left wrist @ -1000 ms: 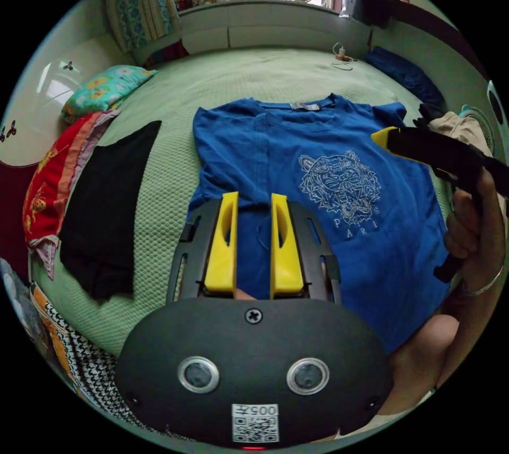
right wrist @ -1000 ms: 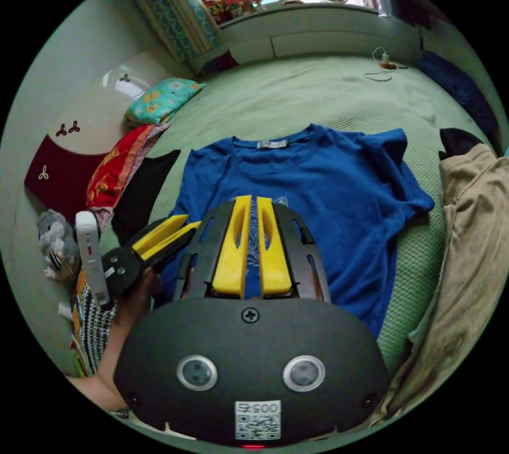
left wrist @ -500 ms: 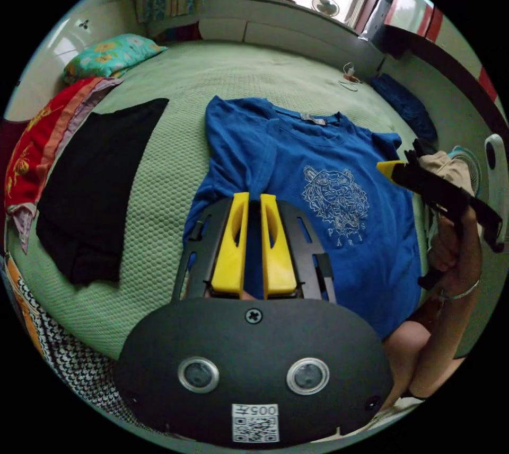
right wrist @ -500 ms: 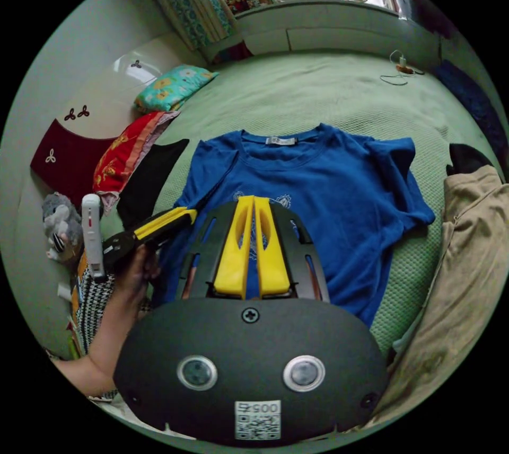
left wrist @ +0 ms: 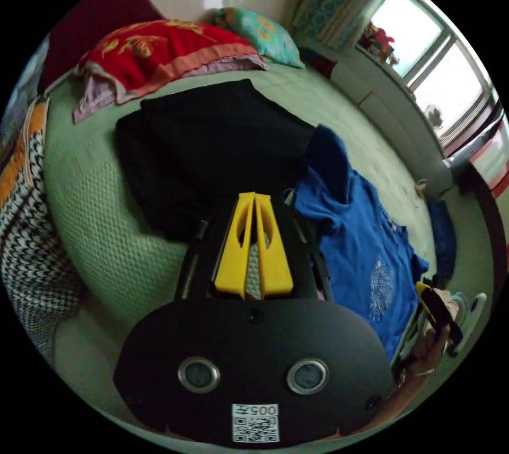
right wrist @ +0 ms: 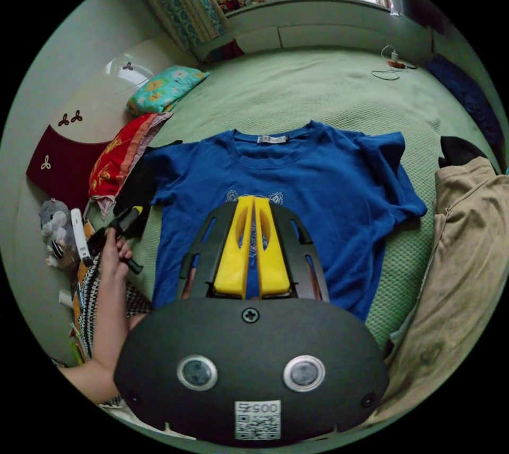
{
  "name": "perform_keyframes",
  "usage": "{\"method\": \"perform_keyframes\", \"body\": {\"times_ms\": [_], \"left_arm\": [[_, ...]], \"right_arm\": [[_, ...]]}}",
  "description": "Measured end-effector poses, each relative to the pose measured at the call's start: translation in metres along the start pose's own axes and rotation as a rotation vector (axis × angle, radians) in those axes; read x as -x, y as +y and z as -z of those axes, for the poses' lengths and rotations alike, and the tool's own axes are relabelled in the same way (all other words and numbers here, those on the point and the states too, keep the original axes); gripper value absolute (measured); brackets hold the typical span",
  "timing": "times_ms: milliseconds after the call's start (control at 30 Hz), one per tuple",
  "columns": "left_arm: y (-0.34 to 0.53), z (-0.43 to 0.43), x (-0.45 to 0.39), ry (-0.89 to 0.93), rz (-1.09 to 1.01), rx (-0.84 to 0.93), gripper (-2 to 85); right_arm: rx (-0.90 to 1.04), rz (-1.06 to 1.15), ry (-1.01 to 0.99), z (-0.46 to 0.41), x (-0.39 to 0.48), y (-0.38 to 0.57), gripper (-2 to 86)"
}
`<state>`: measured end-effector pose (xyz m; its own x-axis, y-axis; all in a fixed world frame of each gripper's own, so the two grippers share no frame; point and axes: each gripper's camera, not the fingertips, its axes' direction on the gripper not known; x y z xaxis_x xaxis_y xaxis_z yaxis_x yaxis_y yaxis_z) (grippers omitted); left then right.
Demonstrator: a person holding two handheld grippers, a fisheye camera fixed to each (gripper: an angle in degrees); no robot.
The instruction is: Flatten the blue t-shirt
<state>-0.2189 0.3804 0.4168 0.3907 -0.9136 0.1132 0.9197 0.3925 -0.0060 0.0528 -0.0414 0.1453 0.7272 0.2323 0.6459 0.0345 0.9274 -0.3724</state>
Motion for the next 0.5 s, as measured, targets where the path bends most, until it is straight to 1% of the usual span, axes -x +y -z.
{"method": "perform_keyframes", "body": {"times_ms": [33, 67, 133, 167, 200, 333, 433, 500], "left_arm": [[-0.001, 0.002, 0.007, 0.098, 0.066, 0.011, 1.4], [-0.004, 0.006, 0.000, 0.125, 0.007, -0.017, 1.8], [-0.005, 0.011, -0.022, 0.077, -0.114, -0.064, 3.5], [-0.007, 0.008, -0.040, 0.071, -0.200, -0.055, 3.7], [-0.008, 0.005, -0.049, 0.075, -0.242, -0.041, 3.9], [-0.007, -0.030, -0.103, 0.101, -0.456, 0.113, 5.8], [0.000, -0.052, -0.141, 0.058, -0.574, 0.206, 5.4], [0.007, -0.060, -0.161, -0.003, -0.658, 0.218, 4.9]], "right_arm": [[0.001, 0.002, -0.001, -0.002, 0.001, -0.001, -1.0], [0.003, 0.007, 0.002, -0.005, 0.004, -0.002, -1.0], [0.006, 0.010, 0.021, -0.010, 0.008, -0.005, -1.0], [0.011, 0.012, 0.041, -0.014, 0.011, -0.007, -1.0], [0.015, 0.012, 0.065, -0.017, 0.014, -0.009, -1.0], [0.006, 0.016, 0.150, -0.023, 0.019, -0.012, -0.9], [0.014, 0.026, 0.230, -0.032, 0.023, -0.016, -0.8], [0.051, 0.027, 0.290, -0.046, 0.025, -0.021, -0.8]]}}
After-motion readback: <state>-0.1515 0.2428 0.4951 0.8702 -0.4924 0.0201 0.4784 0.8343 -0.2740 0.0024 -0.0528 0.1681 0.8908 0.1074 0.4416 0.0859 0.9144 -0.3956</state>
